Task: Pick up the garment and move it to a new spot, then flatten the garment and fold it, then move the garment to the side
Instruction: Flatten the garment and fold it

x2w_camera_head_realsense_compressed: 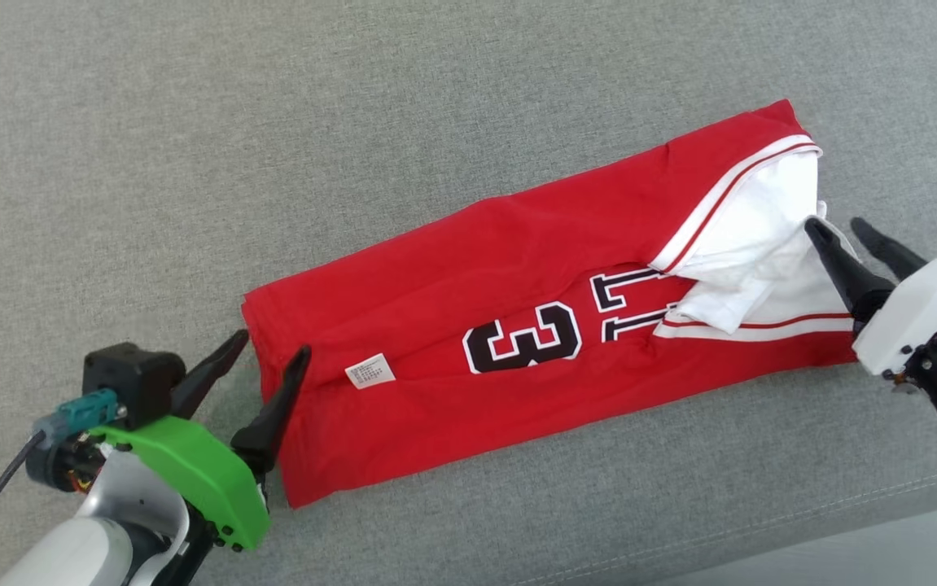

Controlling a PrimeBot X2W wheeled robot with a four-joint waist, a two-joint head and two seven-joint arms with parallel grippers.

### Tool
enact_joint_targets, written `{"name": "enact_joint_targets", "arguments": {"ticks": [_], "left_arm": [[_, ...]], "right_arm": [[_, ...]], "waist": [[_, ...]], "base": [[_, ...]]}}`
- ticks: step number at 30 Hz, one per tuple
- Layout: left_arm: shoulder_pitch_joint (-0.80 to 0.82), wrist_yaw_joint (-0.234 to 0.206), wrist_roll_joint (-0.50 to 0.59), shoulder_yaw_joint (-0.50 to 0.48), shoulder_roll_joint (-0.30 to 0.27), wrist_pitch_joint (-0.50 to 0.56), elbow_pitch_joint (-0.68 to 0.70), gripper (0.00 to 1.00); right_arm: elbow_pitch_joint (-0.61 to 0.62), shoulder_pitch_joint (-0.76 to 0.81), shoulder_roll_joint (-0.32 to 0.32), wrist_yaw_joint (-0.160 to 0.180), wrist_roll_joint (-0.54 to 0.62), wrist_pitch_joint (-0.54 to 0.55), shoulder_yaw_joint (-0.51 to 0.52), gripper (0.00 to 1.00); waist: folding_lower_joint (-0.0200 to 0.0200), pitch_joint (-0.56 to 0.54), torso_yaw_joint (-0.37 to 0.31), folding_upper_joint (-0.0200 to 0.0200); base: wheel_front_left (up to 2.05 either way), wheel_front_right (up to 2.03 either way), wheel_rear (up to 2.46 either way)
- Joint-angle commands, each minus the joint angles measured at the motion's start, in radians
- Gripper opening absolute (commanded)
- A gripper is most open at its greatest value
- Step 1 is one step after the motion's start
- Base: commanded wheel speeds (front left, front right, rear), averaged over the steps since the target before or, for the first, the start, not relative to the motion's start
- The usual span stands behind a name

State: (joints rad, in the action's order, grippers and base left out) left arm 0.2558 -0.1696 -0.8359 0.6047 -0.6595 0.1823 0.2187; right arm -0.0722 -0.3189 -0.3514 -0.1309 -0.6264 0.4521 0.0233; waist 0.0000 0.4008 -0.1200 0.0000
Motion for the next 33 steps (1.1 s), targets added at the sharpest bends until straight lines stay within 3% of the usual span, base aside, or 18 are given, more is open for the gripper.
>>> {"name": "enact_joint_targets", "arguments": {"ticks": [1,5,11,15,19,20,25,33], "left_arm": [[-0.015,-0.019,0.021,-0.019,-0.009,-0.028,0.001,1.0],[-0.056,-0.111,0.104,-0.078,0.004,-0.184,-0.011,1.0],[-0.081,-0.18,0.196,-0.109,0.085,-0.395,-0.048,1.0],[-0.088,-0.181,0.268,-0.099,0.147,-0.441,-0.089,1.0],[-0.103,-0.147,0.343,-0.128,0.229,-0.447,-0.103,1.0],[-0.119,-0.135,0.357,-0.145,0.259,-0.448,-0.108,1.0],[-0.173,-0.055,0.424,-0.227,0.357,-0.447,-0.143,1.0],[-0.245,0.084,0.515,-0.364,0.483,-0.447,-0.212,1.0]], "right_arm": [[0.007,-0.003,0.002,0.0,-0.002,0.006,0.024,1.0],[-0.011,-0.042,0.042,0.0,0.033,0.046,0.106,1.0],[-0.123,-0.123,0.099,0.0,0.135,0.101,0.128,1.0],[-0.238,-0.165,0.138,0.0,0.2,0.123,0.138,1.0],[-0.339,-0.171,0.167,0.001,0.225,0.138,0.147,0.99],[-0.357,-0.174,0.18,0.001,0.204,0.126,0.157,0.02],[-0.4,-0.181,0.18,0.001,0.151,0.058,0.211,0.0],[-0.417,-0.193,0.019,0.001,0.161,0.004,0.346,0.0]], "waist": [[0.0,-0.004,-0.002,0.0],[0.0,-0.001,0.002,0.0],[0.0,0.029,0.027,0.0],[0.0,0.042,0.055,0.0],[0.0,0.037,0.086,0.0],[0.0,0.03,0.093,0.0],[0.0,-0.009,0.11,0.0],[0.0,-0.084,0.123,0.0]], "base": [[0.0,0.0,0.0],[0.0,0.0,0.0],[0.0,0.0,0.0],[0.0,0.0,0.0],[0.0,0.0,0.0],[0.0,0.0,0.0],[0.0,0.0,0.0],[0.0,0.0,0.0]]}}
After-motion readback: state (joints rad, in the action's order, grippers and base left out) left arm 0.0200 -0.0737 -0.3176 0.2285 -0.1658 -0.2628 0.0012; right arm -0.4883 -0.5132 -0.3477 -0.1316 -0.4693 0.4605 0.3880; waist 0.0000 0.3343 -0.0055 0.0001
